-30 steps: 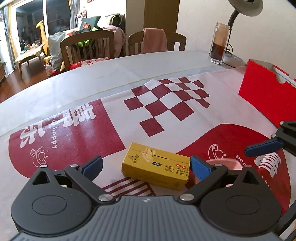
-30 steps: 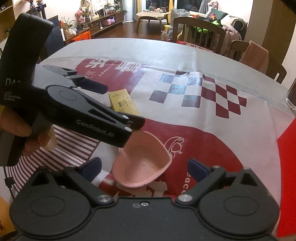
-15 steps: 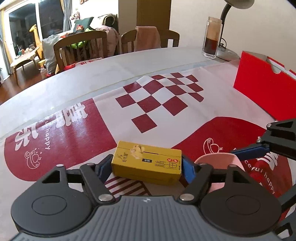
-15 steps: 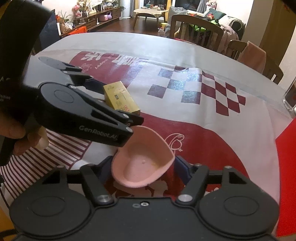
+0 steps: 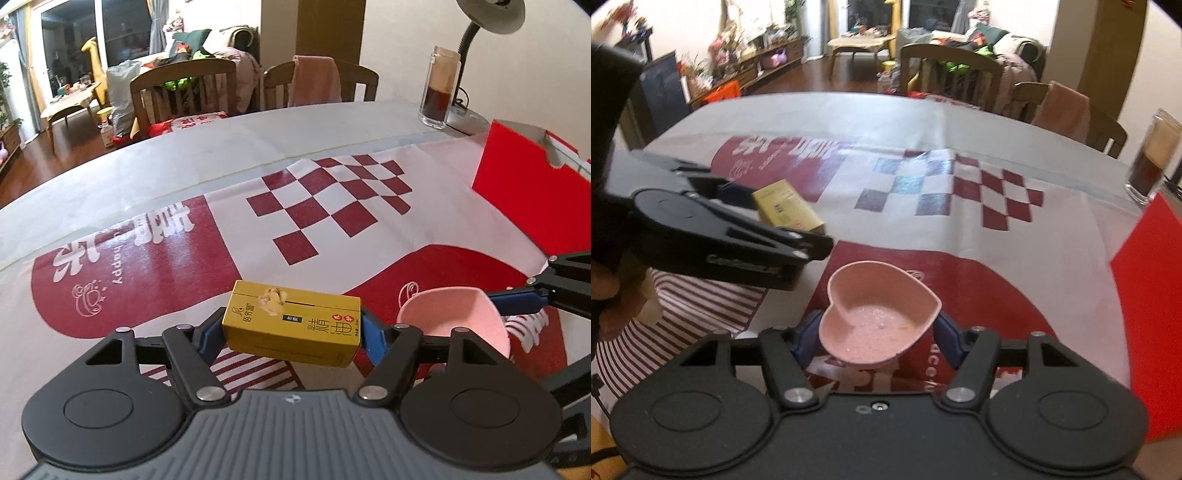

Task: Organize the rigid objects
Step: 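Carry the yellow box with left tool while right tool carries the pink bowl to the box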

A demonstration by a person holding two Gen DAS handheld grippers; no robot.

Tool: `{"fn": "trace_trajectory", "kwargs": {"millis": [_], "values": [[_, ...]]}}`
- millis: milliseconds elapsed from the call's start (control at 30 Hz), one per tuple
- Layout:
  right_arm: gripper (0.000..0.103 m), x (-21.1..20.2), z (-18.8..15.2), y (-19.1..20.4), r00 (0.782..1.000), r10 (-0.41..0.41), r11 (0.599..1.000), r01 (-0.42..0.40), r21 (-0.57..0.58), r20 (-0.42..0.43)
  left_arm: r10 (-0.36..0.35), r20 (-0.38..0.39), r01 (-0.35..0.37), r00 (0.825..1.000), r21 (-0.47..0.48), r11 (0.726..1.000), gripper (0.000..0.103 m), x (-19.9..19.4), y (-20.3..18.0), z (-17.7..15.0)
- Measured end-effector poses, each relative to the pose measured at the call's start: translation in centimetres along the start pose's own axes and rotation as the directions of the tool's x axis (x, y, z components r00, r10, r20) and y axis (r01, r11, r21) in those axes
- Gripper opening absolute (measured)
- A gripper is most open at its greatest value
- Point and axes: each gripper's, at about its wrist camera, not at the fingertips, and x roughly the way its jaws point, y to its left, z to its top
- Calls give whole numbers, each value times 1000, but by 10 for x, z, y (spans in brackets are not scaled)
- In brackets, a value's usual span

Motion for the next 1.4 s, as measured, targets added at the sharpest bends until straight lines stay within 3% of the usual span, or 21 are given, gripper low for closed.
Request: {"fn": "trace_trajectory", "kwargs": {"millis": [433,833,1100,1400], "values": [[63,-63,2,-33,996,-24,996,17,88,85,-36,55,38,998,-24,999,73,-58,-30,25],[63,-134,6,-94,983,-96,991,79,111,154,-132,104,128,986,42,991,73,-96,-97,61],[63,-155,0,-148,975,-137,986,118,117,172,-186,140,175,973,87,981,73,-104,-151,85],[63,-162,-11,-215,971,-177,977,153,151,162,-217,136,200,967,131,971,73,-81,-214,111]]}}
